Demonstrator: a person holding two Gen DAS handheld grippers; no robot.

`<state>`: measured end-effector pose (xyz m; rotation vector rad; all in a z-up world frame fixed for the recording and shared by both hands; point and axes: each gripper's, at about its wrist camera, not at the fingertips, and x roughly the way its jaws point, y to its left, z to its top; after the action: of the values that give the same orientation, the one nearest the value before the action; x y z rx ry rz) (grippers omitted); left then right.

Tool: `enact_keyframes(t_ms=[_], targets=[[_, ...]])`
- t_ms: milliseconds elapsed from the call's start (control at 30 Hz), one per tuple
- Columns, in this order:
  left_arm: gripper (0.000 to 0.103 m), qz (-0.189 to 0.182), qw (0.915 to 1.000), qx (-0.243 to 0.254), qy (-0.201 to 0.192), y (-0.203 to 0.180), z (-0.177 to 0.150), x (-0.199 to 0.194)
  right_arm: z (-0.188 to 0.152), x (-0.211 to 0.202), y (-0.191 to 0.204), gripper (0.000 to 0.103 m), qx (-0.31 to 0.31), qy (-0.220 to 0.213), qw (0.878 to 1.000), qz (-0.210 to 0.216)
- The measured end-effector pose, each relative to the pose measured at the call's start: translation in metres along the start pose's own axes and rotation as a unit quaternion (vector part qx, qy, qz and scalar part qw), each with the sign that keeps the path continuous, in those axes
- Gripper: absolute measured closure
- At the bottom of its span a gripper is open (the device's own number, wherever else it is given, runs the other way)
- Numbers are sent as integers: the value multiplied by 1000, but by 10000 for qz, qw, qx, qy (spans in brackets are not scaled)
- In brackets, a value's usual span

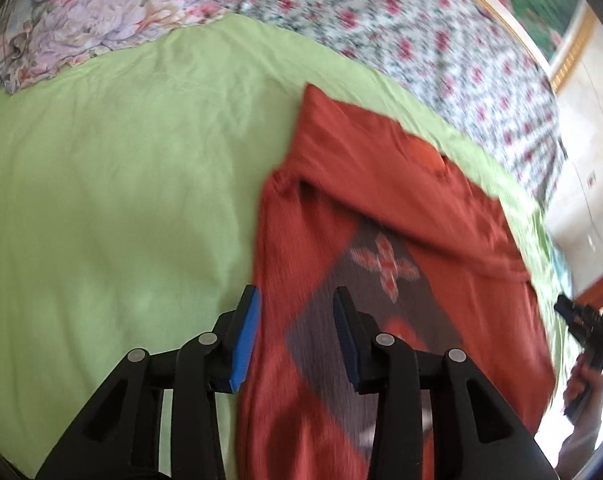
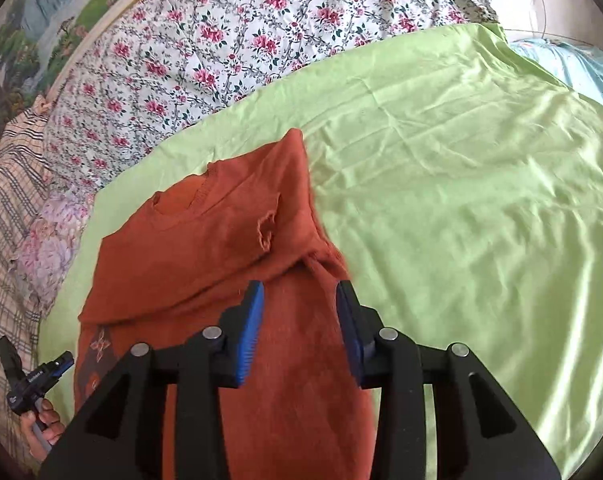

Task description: Fold small clothes

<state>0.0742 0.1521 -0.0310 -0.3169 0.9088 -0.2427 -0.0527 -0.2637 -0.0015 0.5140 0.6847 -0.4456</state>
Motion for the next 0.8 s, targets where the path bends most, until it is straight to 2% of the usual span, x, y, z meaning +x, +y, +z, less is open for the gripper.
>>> enact_keyframes(t_ms=[200, 333, 433, 533, 600, 633, 700, 800], targets=[[60, -192, 9993, 294, 145, -8, -36, -22, -34, -35, -20, 64, -44, 62, 9978, 664], [58, -200, 9986, 417, 257, -6, -56, -31, -58, -32, -37, 64, 49, 570, 9921, 1112], [58, -232, 9981, 467, 335, -2, -71, -37, -72, -25, -41, 57, -82, 870, 9865, 1385], [57, -356, 9978, 443, 349, 1, -80, -43, -71, -21, -36, 48, -334, 906, 9823, 1605], [56, -357, 9976, 473, 348, 2, -85, -46, -67, -13, -32, 42, -429, 1084, 9742, 1935], [56, -358, 9975, 488, 355, 1, -88, -47, -64, -7, -29, 42, -504, 1167, 9698, 2082], [54, -390, 9973, 499, 377, 1, -92, -49, -63, -2, -24, 40, -594, 1234, 9683, 2089], [51, -476, 9963, 574, 435, -1, -101, -52, -70, 1, -8, 40, -907, 1548, 9508, 2525]])
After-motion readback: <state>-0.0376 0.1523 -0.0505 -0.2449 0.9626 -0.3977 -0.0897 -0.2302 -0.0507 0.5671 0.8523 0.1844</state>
